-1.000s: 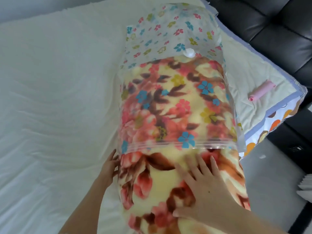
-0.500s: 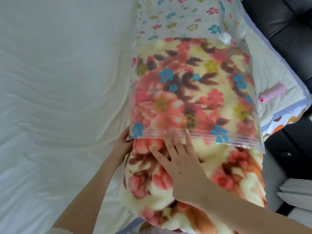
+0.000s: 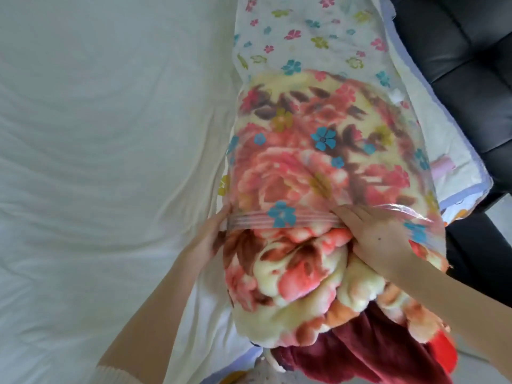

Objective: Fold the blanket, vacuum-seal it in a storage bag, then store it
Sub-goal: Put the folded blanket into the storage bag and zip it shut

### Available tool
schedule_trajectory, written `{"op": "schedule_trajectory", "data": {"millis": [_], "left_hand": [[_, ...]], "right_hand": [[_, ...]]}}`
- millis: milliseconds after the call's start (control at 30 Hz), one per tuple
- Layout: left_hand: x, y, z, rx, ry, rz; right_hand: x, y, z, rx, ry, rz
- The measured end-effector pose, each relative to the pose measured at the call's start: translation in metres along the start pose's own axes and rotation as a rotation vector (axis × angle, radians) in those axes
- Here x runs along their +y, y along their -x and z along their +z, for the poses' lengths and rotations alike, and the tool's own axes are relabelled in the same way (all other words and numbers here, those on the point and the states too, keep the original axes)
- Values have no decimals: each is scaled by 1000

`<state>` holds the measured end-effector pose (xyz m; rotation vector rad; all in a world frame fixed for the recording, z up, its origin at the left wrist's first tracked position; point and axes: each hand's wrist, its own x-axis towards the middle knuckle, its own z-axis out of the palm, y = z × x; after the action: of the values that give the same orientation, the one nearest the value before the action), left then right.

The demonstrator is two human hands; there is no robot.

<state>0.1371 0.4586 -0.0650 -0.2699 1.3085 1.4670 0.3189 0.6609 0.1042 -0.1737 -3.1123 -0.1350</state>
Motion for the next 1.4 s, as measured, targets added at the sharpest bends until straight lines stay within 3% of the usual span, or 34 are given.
{"op": "schedule_trajectory", "data": {"millis": [100,267,667,900,1267,1400], "left_hand": [[4,7,14,133,-123,81],[46,50,55,125,-169,184],[165,239,131,-1,-621,384],[197,354,148,-28,-727,258],[173,304,126,227,-625,37],[199,289,117,254,-611,-9]], "right_hand": [[8,-10,-23,125,-39,-46],[36,-31,-87,283,-66,-21],[77,18,-246,357,-299,366],[80,39,-334,25,-419,330],[76,-5,-221,-146,-534,271],[94,-36,-234,-377,-579,173]]}}
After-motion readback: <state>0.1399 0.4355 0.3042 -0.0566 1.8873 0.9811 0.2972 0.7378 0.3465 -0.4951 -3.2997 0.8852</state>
